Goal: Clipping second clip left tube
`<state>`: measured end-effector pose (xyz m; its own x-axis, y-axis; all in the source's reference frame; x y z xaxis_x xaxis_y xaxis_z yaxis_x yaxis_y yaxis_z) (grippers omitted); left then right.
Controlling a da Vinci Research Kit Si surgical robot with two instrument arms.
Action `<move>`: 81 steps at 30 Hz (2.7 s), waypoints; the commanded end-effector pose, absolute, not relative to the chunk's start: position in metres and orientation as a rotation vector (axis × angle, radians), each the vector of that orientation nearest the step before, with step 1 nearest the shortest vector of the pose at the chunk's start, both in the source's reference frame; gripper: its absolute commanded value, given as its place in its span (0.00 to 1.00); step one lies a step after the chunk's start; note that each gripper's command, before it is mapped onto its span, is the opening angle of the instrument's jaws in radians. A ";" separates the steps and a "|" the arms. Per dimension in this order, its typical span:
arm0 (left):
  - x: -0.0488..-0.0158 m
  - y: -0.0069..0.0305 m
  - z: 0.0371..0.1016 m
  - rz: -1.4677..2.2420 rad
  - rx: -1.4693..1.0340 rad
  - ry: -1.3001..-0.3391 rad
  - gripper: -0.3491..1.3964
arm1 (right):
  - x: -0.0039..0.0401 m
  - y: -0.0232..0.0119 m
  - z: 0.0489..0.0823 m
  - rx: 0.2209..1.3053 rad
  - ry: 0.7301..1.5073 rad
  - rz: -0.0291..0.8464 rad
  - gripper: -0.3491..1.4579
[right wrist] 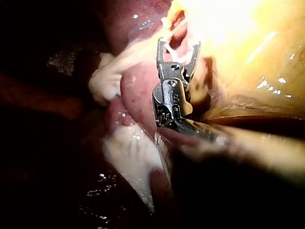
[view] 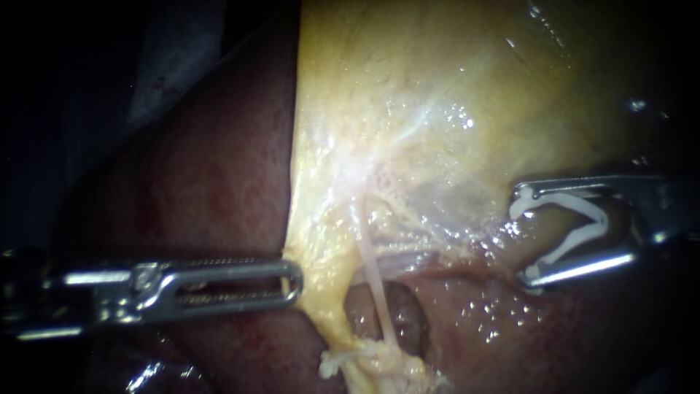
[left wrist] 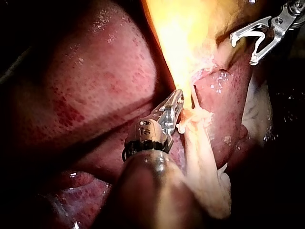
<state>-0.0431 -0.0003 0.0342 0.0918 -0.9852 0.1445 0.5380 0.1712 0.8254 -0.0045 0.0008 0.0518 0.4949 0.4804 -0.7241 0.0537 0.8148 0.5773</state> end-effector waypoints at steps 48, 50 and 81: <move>-0.0438 -0.0006 0.0344 -1.276 0.685 -0.822 0.00 | 0.0081 -0.0090 0.0637 0.738 1.028 0.259 0.51; -0.0438 -0.0007 0.0344 -1.276 0.684 -0.822 0.00 | 0.0084 -0.0091 0.0639 0.739 1.023 0.256 0.51; -0.0442 -0.0010 0.0343 -1.276 0.682 -0.823 0.00 | 0.0117 -0.0113 0.0669 0.805 0.974 0.272 0.40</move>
<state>-0.0442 -0.0010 0.0343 0.0904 -0.9847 0.1490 0.5418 0.1742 0.8223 0.0117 -0.0113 0.0671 0.5626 0.5471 -0.6198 0.1313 0.6810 0.7204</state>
